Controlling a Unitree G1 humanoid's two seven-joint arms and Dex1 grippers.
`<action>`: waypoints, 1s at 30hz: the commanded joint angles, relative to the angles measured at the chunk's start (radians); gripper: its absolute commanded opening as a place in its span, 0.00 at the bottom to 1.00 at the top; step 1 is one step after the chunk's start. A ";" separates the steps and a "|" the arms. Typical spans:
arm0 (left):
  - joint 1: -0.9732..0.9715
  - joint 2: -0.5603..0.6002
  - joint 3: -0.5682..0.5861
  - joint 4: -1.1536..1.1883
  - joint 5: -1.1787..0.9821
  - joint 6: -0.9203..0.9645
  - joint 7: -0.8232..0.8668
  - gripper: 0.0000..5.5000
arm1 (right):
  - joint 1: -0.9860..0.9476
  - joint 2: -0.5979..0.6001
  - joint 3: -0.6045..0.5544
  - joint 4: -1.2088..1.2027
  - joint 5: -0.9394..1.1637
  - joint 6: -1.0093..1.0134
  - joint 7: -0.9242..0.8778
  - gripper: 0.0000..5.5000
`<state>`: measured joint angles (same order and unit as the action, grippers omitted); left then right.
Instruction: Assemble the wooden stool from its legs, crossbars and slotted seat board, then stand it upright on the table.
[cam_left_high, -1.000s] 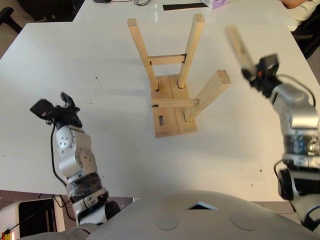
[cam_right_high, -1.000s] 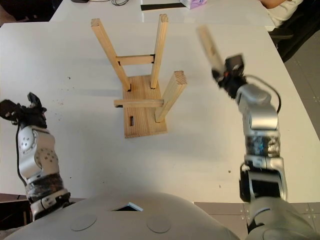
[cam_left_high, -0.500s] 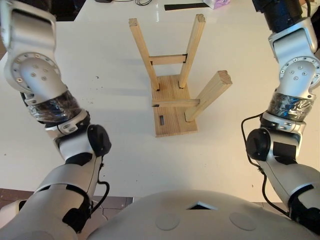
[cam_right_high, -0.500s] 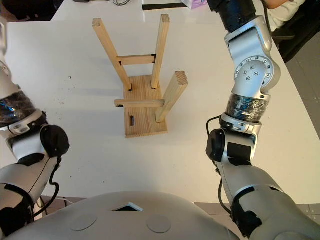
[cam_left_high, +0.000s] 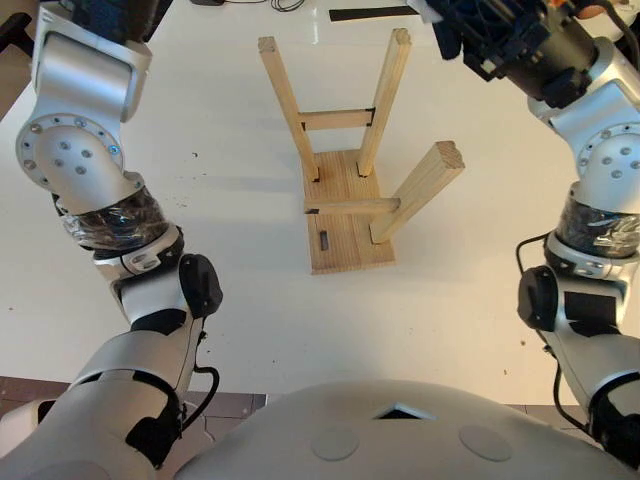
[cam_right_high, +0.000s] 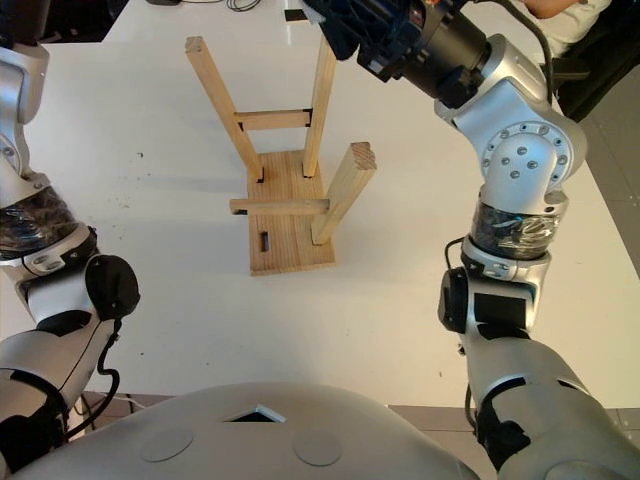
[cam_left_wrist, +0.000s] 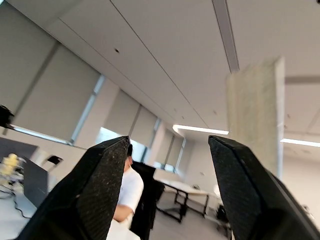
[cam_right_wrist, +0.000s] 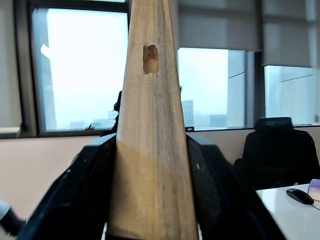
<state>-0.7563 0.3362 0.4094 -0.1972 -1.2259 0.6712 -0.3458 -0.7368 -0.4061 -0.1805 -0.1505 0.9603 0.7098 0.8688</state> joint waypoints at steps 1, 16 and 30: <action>0.064 0.026 -0.041 -0.106 -0.096 0.064 -0.074 0.53 | -0.055 -0.073 0.026 0.028 -0.009 0.015 0.102 0.37; 0.130 0.020 -0.124 -0.236 -0.267 0.073 -0.131 0.53 | -0.088 -0.169 0.050 0.090 0.022 0.096 0.267 0.37; 0.101 0.099 -0.144 -0.187 -0.269 0.080 -0.195 0.53 | -0.094 -0.216 0.103 0.092 -0.025 0.102 0.382 0.37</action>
<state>-0.6259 0.4198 0.2743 -0.3927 -1.4987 0.7484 -0.5266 -0.8032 -0.6062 -0.0858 -0.0592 0.9559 0.8228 1.2359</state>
